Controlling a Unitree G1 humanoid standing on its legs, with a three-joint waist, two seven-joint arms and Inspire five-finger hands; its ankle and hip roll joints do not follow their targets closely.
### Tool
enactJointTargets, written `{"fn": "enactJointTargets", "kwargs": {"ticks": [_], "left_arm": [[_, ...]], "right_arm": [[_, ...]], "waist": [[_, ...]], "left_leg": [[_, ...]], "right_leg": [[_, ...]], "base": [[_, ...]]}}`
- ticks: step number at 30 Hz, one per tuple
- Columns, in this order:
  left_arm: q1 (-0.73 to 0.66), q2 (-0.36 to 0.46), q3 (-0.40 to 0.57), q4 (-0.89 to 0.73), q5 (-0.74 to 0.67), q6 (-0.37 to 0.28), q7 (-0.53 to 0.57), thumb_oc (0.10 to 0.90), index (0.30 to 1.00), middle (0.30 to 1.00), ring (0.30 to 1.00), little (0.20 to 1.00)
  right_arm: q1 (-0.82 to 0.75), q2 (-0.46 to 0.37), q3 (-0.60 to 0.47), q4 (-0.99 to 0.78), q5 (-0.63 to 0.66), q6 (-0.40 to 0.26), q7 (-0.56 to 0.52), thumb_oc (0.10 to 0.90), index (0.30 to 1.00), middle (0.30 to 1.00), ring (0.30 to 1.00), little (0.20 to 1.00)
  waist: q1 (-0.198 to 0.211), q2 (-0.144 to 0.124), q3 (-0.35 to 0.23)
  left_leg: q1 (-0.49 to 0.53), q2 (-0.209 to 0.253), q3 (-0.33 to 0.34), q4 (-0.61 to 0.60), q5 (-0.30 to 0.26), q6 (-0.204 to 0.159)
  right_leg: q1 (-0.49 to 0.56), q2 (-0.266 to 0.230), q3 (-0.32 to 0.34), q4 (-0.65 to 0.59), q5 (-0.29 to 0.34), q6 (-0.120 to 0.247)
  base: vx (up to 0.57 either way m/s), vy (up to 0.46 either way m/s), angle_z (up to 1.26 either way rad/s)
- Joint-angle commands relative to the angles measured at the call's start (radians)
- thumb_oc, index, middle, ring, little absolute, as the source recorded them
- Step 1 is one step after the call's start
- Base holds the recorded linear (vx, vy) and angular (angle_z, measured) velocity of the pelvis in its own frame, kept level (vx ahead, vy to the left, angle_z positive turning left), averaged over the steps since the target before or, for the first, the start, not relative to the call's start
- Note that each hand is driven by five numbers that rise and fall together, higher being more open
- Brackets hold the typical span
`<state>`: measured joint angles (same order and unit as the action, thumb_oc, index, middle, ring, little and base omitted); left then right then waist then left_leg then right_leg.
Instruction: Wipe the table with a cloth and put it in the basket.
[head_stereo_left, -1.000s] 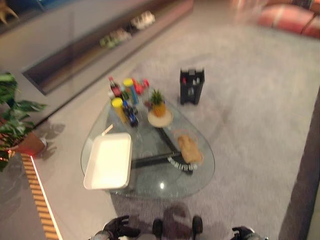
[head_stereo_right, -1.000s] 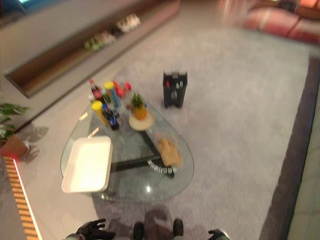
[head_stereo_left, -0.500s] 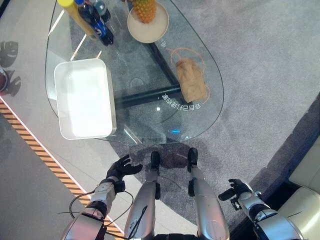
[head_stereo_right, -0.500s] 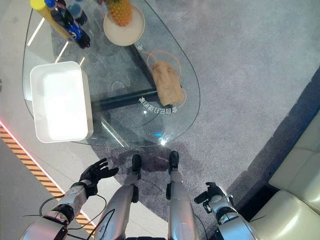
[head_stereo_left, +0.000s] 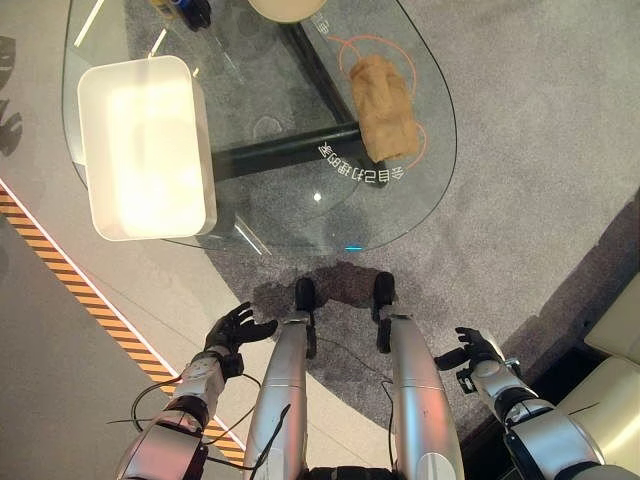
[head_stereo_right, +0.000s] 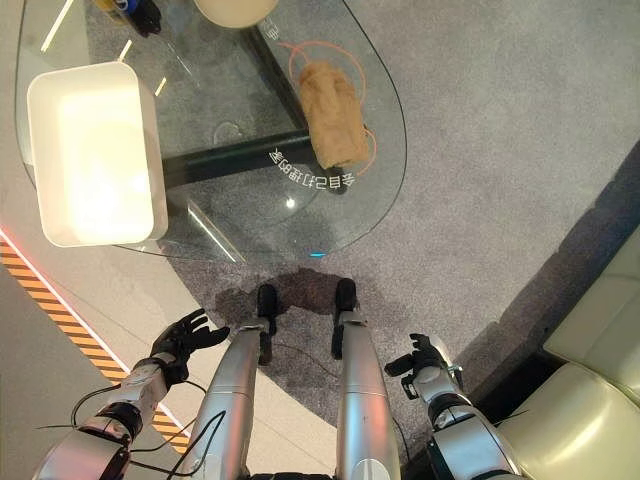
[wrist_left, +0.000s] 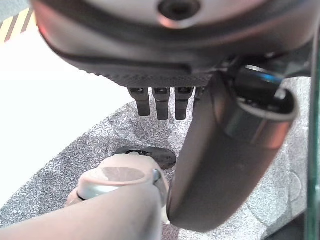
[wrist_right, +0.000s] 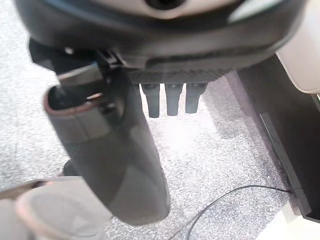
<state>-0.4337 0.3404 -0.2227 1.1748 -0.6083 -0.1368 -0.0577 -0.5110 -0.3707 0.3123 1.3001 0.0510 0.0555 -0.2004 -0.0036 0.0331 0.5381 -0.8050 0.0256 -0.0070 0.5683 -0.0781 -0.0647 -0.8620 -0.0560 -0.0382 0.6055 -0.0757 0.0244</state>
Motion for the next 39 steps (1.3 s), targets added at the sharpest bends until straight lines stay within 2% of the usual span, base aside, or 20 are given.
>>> {"fn": "enactJointTargets", "kwargs": {"ticks": [1,9,14,17,21,25,29,34,39], "left_arm": [[0.049,0.039,0.035,-0.005,-0.020,-0.020,0.000,0.800,0.900,0.900,0.900,0.900],[0.045,0.044,0.034,-0.002,-0.025,-0.031,-0.006,0.800,0.900,0.900,0.900,0.900],[0.032,0.051,0.031,0.005,-0.035,-0.029,-0.014,0.800,0.900,0.900,0.900,0.900],[0.022,0.059,0.021,-0.002,-0.048,-0.018,-0.010,0.800,0.900,0.900,0.900,0.900],[0.021,0.067,0.003,-0.004,-0.060,-0.016,-0.008,0.800,0.900,0.900,0.900,0.900],[0.033,0.063,-0.027,-0.008,-0.073,-0.035,-0.005,0.800,0.900,0.900,0.900,0.900],[0.031,0.054,-0.039,-0.007,-0.075,-0.042,0.001,0.800,0.900,0.900,0.900,0.900],[0.026,0.048,-0.052,-0.011,-0.085,-0.050,0.004,0.800,0.900,0.900,0.900,0.900],[0.013,0.034,-0.063,-0.015,-0.089,-0.055,0.020,0.800,0.900,0.900,0.900,0.900]], "right_arm": [[0.077,-0.080,-0.020,-0.021,0.039,-0.010,-0.028,0.800,0.900,0.900,0.900,0.900],[0.092,-0.077,-0.023,-0.018,0.049,-0.039,-0.043,0.800,0.900,0.900,0.900,0.900],[0.072,-0.088,-0.027,-0.012,0.037,-0.062,-0.092,0.800,0.900,0.900,0.900,0.900],[0.042,-0.115,-0.037,-0.021,0.061,-0.096,-0.150,0.800,0.900,0.900,0.900,0.900],[-0.032,-0.171,-0.076,-0.064,0.139,-0.172,-0.266,0.800,0.900,0.900,0.900,0.900],[-0.153,-0.241,-0.092,-0.178,0.212,-0.229,-0.369,0.800,0.900,0.900,0.900,0.900],[-0.243,-0.267,-0.084,-0.260,0.226,-0.258,-0.431,0.800,0.900,0.900,0.900,0.900],[-0.368,-0.286,-0.028,-0.390,0.255,-0.256,-0.487,0.800,0.900,0.900,0.900,0.900],[-0.452,-0.270,0.044,-0.535,0.244,-0.215,-0.519,0.800,0.900,0.900,0.900,0.900]], "waist": [[0.005,0.001,-0.018],[0.004,-0.002,-0.018],[0.005,-0.001,-0.018],[0.007,-0.001,-0.018],[0.013,0.000,-0.018],[0.022,-0.002,-0.018],[0.027,-0.002,-0.018],[0.035,0.001,-0.018],[0.040,0.000,-0.018]], "left_leg": [[-0.023,-0.055,-0.003,0.033,-0.019,0.053],[-0.022,-0.060,0.000,0.030,-0.017,0.051],[-0.025,-0.060,0.002,0.032,-0.017,0.046],[-0.026,-0.059,0.003,0.029,-0.016,0.048],[-0.027,-0.057,0.003,0.030,-0.020,0.049],[-0.027,-0.054,0.000,0.015,-0.016,0.050],[-0.023,-0.054,-0.002,0.000,-0.009,0.048],[-0.018,-0.057,-0.007,-0.034,0.007,0.044],[-0.010,-0.062,-0.009,-0.068,0.023,0.037]], "right_leg": [[0.027,0.028,-0.045,0.022,-0.049,-0.020],[0.032,0.027,-0.054,0.011,-0.046,-0.023],[0.033,0.024,-0.058,0.011,-0.046,-0.023],[0.031,0.021,-0.061,0.007,-0.042,-0.023],[0.028,0.020,-0.061,0.007,-0.034,-0.021],[0.027,0.022,-0.062,-0.008,-0.024,-0.021],[0.029,0.024,-0.064,-0.022,-0.020,-0.021],[0.032,0.029,-0.069,-0.047,-0.017,-0.023],[0.042,0.031,-0.077,-0.078,-0.017,-0.026]], "base": [[0.00,0.000,0.00],[0.00,0.004,-0.02],[0.00,0.000,0.00],[0.00,0.000,0.00],[0.01,-0.008,0.02],[0.00,0.000,0.00],[0.00,0.000,0.00],[-0.01,0.006,0.00],[-0.05,0.013,0.03]]}}
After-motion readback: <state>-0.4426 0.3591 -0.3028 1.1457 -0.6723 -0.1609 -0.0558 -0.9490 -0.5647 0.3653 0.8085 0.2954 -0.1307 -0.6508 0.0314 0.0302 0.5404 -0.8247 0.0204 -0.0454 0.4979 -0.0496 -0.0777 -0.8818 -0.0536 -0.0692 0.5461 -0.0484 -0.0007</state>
